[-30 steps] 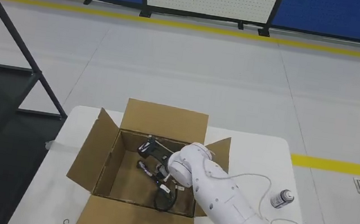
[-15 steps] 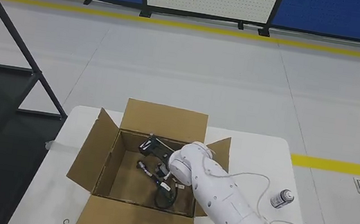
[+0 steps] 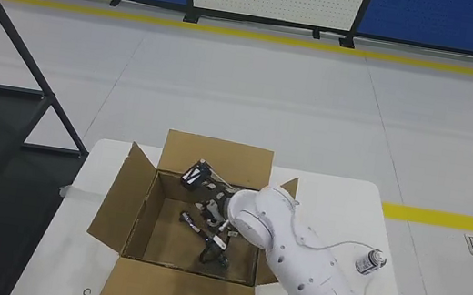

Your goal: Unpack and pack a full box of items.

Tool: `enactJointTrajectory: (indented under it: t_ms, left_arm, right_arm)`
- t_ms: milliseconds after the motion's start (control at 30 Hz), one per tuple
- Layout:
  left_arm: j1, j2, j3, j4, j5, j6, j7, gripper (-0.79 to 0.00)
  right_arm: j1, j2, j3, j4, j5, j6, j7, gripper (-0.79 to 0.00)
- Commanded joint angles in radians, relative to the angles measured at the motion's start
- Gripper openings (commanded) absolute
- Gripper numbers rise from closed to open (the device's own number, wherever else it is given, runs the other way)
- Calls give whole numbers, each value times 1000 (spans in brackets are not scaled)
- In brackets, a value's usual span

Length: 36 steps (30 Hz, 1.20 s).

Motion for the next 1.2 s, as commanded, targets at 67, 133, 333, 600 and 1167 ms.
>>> enactJointTrajectory:
  t_ms: [67,133,333,600,1167]
  left_arm:
    - [0,0,0,0,0,0,0,0]
    - [0,0,0,0,0,0,0,0]
    - [0,0,0,0,0,0,0,0]
    - [0,0,0,0,0,0,0,0]
    - [0,0,0,0,0,0,0,0]
  right_arm:
    - [-193,76,174,-394,-108,-8,134,-200]
    - [-271,100,250,-539,-147,-18,195,-99]
    - [-432,142,444,-824,-166,-56,241,-18]
    - [-669,178,734,-1055,-162,-32,219,0]
    - [-1020,209,1141,-803,6,-40,-70,0]
